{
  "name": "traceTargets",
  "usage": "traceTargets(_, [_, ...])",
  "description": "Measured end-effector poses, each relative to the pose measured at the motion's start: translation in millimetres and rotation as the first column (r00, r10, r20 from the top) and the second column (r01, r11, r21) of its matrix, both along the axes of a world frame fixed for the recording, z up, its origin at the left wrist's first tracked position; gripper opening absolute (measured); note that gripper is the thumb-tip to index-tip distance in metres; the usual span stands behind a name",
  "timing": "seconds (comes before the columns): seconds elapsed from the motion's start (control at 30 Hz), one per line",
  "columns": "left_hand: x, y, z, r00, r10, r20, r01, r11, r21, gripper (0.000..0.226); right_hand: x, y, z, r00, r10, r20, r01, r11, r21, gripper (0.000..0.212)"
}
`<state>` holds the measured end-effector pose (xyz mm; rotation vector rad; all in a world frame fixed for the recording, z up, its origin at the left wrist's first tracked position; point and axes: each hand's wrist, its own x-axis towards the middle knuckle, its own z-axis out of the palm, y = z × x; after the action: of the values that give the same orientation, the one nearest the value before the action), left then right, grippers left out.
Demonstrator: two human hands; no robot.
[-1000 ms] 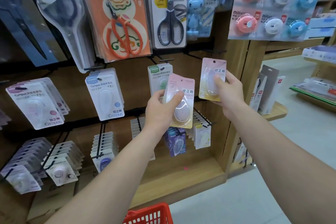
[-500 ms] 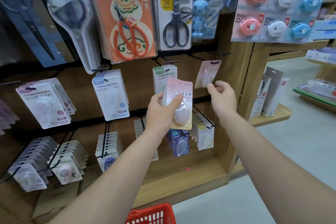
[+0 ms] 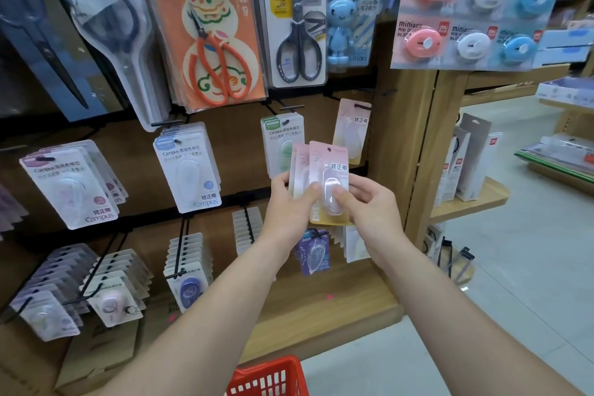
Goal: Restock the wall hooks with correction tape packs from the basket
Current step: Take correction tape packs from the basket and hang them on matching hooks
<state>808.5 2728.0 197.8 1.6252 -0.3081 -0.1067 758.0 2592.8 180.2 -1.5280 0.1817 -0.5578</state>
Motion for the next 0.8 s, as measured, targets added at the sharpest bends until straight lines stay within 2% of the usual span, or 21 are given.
traceTargets(0.2, [10.4,-10.8,2.5,0.999,0.041,0.035,-0.04,0.999,-0.036,0.041,16.6,-17.7,10.1,0.997,-0.069,0.047,0.07,0.997,-0.028,0.031])
traceTargets(0.37, [19.7,-11.4,7.0,0.997,0.059,0.048,-0.057,0.997,-0.046,0.037,32.6,-55.5,29.2,0.973,-0.225,0.051,0.22,0.971,0.088,0.028])
traceTargets(0.67, [23.1,-8.6,4.1,0.995,0.067,0.071,-0.063,0.997,-0.052,0.038,51.3,-73.8,35.9,0.954,-0.299,0.016,0.298,0.953,0.048,0.031])
traceTargets(0.73, [22.1,-8.6,4.5,0.995,0.069,0.074,-0.065,0.997,-0.047,0.04,56.7,-74.3,36.0,0.95,-0.313,-0.025,0.313,0.95,0.001,0.035])
traceTargets(0.8, [21.5,-9.4,4.8,0.995,0.074,0.073,-0.071,0.996,-0.05,0.042,59.2,-72.5,39.4,0.922,-0.372,-0.112,0.355,0.923,-0.147,0.047])
